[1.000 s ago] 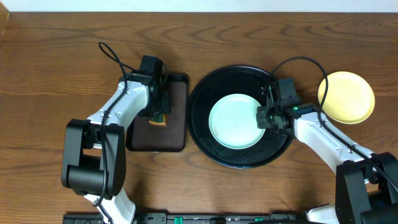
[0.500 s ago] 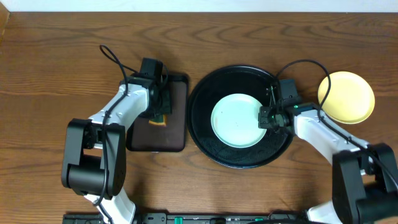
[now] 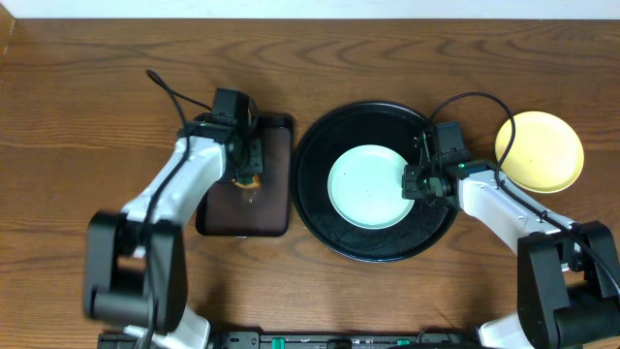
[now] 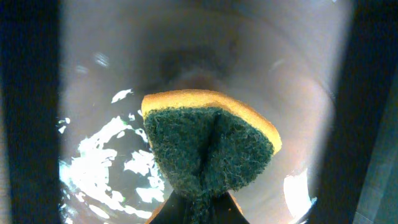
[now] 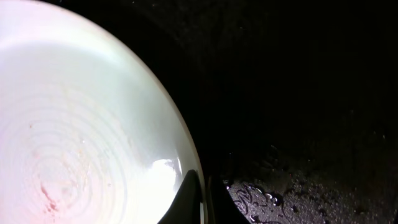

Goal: Clean dirty plates on tray and stack at the side

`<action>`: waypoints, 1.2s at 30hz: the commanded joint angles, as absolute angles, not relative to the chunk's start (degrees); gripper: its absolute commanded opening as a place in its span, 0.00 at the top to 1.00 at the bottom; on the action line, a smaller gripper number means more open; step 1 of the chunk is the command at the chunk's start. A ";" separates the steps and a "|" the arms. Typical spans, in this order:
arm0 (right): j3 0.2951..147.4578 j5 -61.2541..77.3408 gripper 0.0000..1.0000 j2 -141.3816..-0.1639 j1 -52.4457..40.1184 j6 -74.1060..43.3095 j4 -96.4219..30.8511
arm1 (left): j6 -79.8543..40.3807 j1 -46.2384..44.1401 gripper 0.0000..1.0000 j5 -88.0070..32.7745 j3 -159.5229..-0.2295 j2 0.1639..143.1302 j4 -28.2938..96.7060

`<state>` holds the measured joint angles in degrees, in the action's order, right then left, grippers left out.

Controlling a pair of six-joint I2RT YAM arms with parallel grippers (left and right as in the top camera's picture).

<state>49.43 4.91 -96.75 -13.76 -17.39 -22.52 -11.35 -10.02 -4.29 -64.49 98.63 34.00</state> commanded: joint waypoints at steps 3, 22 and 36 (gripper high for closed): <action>48.97 4.56 0.99 -97.73 -13.34 -14.90 -23.00 | -12.12 -11.20 0.93 2.39 -65.36 88.53 34.26; 48.97 4.56 0.54 -97.73 -12.71 -11.46 -19.51 | -12.73 -20.60 0.93 27.77 -65.25 78.67 26.06; 48.95 4.58 0.83 -97.86 -12.73 -11.53 -19.97 | -15.03 -20.60 0.93 20.05 -63.29 80.25 31.42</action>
